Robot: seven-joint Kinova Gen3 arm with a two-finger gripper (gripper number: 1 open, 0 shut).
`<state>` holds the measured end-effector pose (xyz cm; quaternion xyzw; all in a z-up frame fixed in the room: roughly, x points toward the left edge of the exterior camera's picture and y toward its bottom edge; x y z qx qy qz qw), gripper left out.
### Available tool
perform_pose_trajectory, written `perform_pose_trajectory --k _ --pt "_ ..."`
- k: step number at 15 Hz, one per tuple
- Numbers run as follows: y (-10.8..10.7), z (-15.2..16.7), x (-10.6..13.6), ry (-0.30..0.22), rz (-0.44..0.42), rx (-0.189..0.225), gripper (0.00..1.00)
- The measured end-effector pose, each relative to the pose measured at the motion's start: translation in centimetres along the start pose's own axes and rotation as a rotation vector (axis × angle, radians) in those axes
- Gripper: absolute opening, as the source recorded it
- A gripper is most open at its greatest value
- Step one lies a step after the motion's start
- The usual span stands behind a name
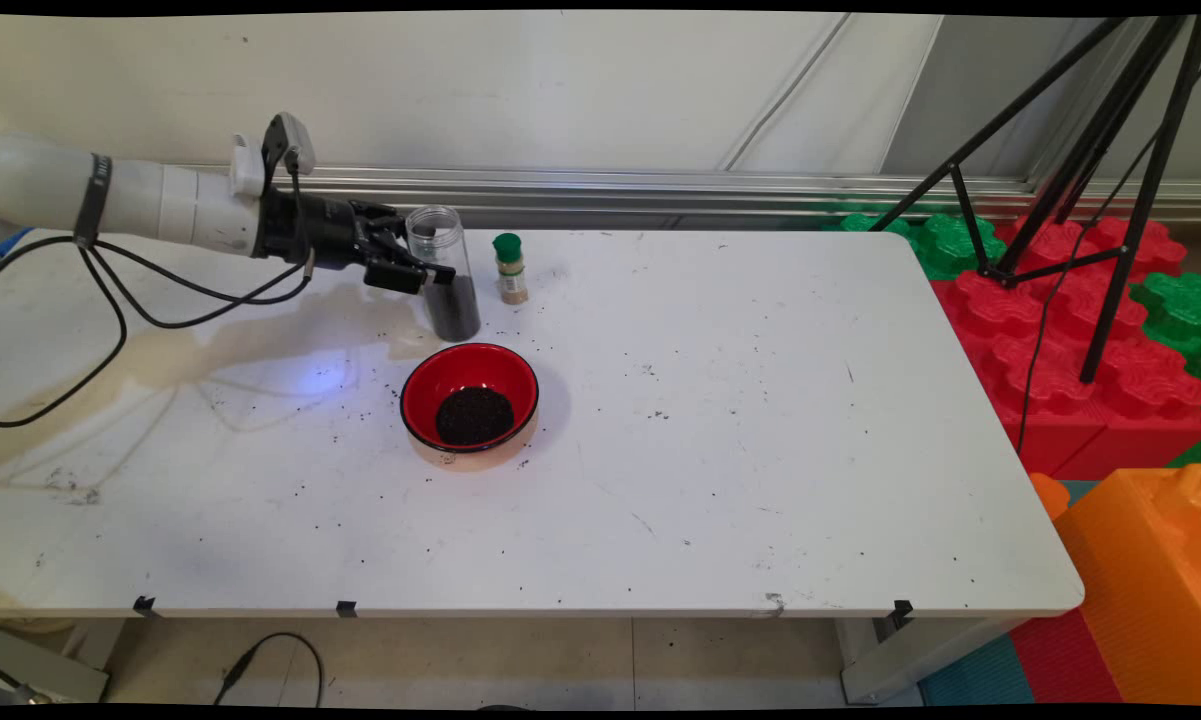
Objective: Pick up the black seasoning powder from the table, then pour the black seasoning powder in the red bowl
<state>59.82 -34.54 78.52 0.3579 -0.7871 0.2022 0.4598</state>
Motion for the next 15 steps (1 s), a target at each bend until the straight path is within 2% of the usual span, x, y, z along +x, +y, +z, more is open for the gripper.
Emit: perform_pose_trajectory --k 11,12,15 --pt "-0.2 1.5 -0.9 0.027 -0.015 0.008 1.00" --pt "-0.2 1.5 -1.0 0.029 -0.015 0.008 0.00" --pt "-0.3 1.6 -1.1 0.034 -0.013 0.008 0.00"
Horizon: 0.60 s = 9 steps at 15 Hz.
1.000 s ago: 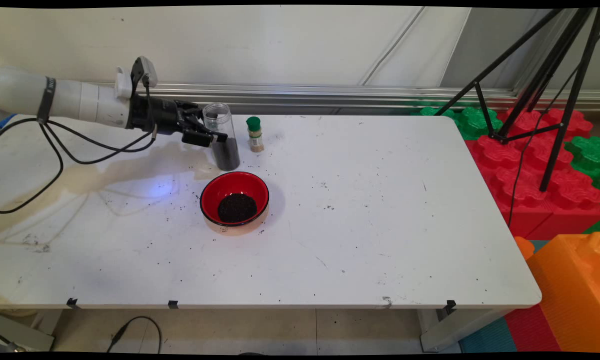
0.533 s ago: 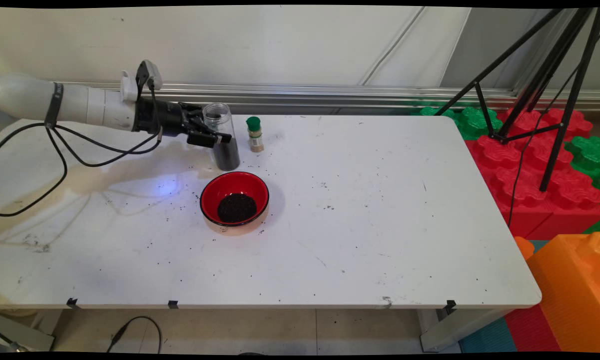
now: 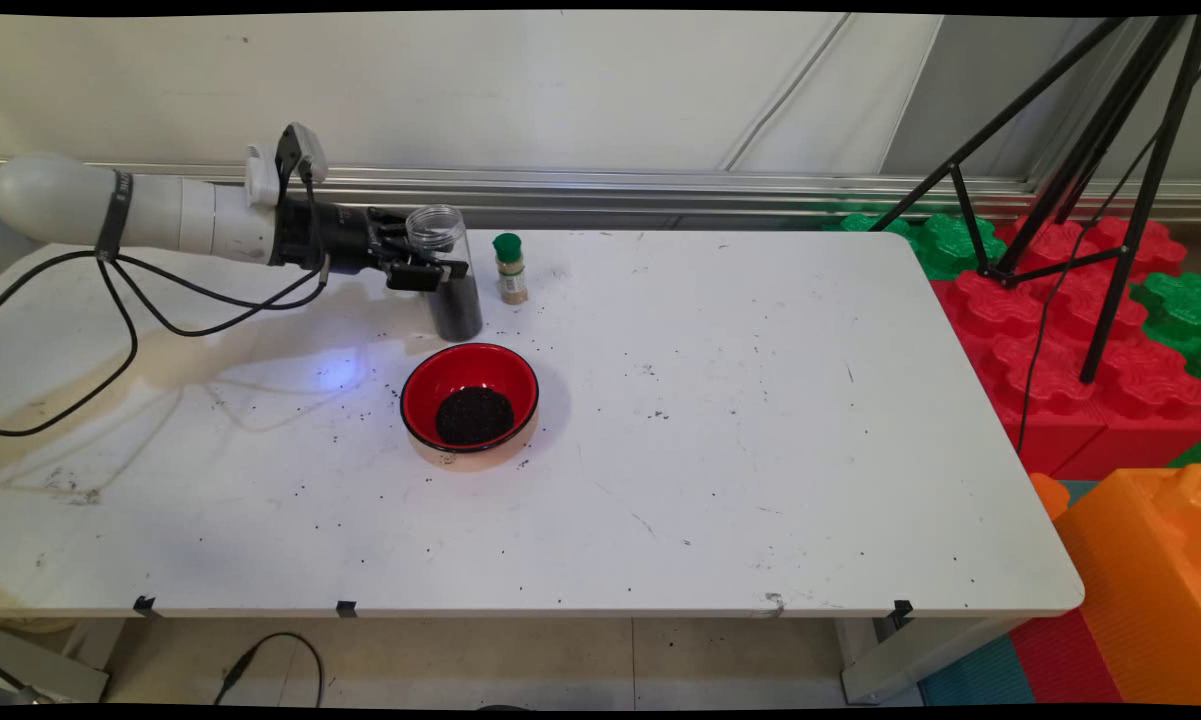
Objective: Pour the black seasoning powder in the red bowl
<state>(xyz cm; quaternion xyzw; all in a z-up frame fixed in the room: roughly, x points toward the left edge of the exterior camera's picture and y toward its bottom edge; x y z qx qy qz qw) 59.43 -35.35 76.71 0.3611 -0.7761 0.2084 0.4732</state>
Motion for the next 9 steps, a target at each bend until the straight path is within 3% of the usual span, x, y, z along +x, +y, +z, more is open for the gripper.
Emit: perform_pose_trajectory --k 9 --pt "-0.50 -0.50 0.29 0.024 0.012 -0.002 0.00"
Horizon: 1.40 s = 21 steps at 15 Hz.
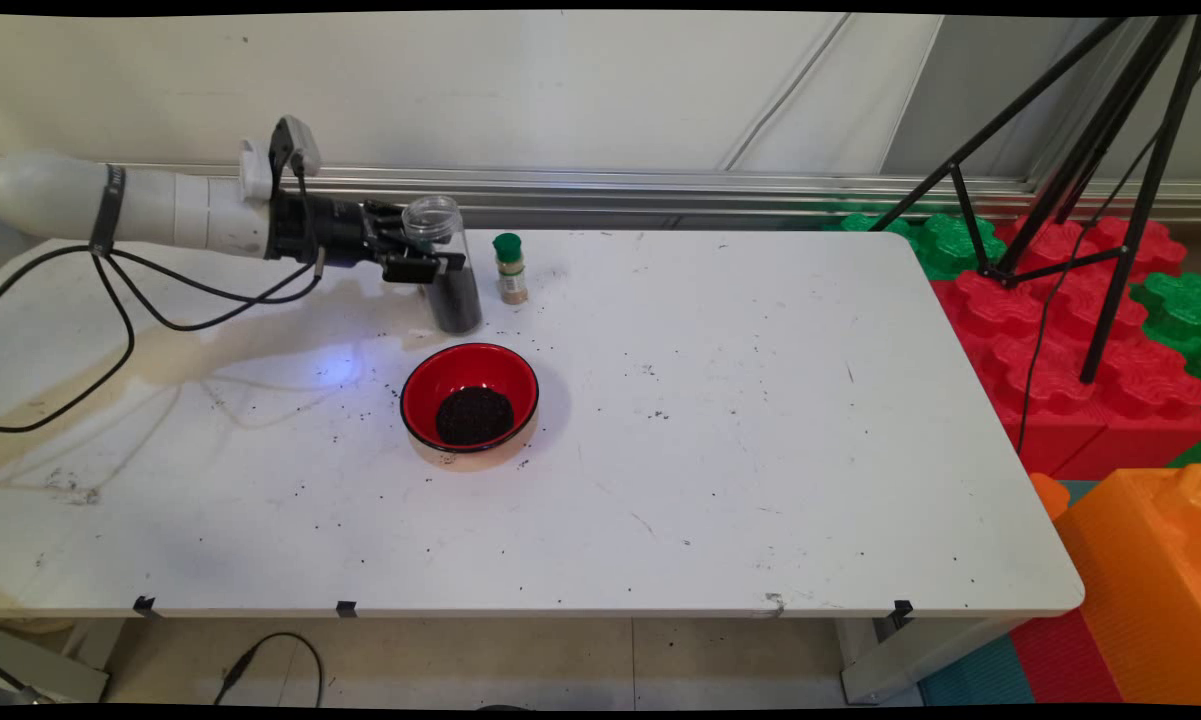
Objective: Pour the black seasoning powder in the red bowl
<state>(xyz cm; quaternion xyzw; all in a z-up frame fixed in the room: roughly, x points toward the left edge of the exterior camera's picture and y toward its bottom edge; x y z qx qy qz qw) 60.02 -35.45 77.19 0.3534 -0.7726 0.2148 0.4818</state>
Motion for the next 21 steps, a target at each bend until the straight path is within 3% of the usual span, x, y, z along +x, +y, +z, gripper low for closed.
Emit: perform_pose_trajectory --k 12,21 --pt "0.1 -2.3 2.5 0.074 0.096 -0.044 0.00" --pt "1.5 -3.6 3.2 0.118 0.247 -0.074 0.00"
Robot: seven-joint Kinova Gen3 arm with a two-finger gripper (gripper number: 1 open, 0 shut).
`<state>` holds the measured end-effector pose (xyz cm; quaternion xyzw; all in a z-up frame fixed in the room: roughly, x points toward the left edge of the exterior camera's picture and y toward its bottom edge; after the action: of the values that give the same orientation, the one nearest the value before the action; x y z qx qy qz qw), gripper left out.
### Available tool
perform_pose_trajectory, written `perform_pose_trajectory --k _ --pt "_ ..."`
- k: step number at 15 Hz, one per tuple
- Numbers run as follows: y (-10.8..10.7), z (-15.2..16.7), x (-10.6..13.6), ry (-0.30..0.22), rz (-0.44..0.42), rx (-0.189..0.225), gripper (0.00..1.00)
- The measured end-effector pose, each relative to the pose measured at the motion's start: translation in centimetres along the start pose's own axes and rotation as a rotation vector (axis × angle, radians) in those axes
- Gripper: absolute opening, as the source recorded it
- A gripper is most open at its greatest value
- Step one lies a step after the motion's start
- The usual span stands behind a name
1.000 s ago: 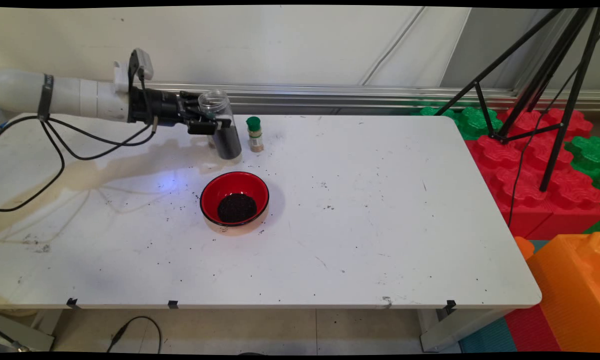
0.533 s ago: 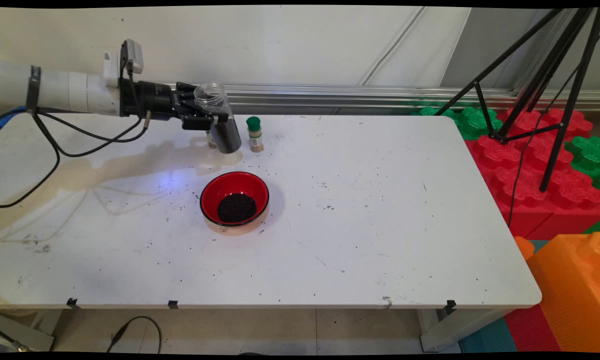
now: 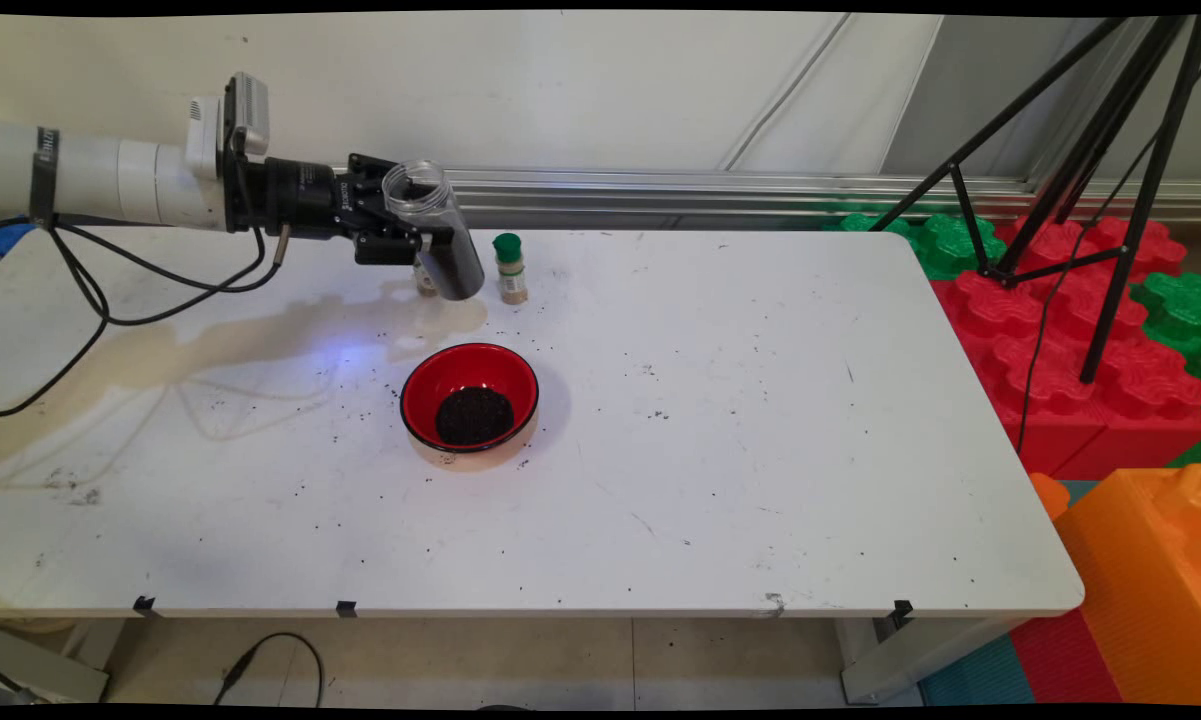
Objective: Pour the black seasoning powder in the red bowl
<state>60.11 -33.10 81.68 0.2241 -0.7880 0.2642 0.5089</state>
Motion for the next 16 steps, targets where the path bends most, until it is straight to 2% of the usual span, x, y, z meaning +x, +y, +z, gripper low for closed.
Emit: perform_pose_trajectory --k 11,16 --pt "1.2 0.3 0.1 0.007 0.263 -0.008 0.00" --pt "1.8 0.5 0.0 0.002 0.424 -0.014 0.00"
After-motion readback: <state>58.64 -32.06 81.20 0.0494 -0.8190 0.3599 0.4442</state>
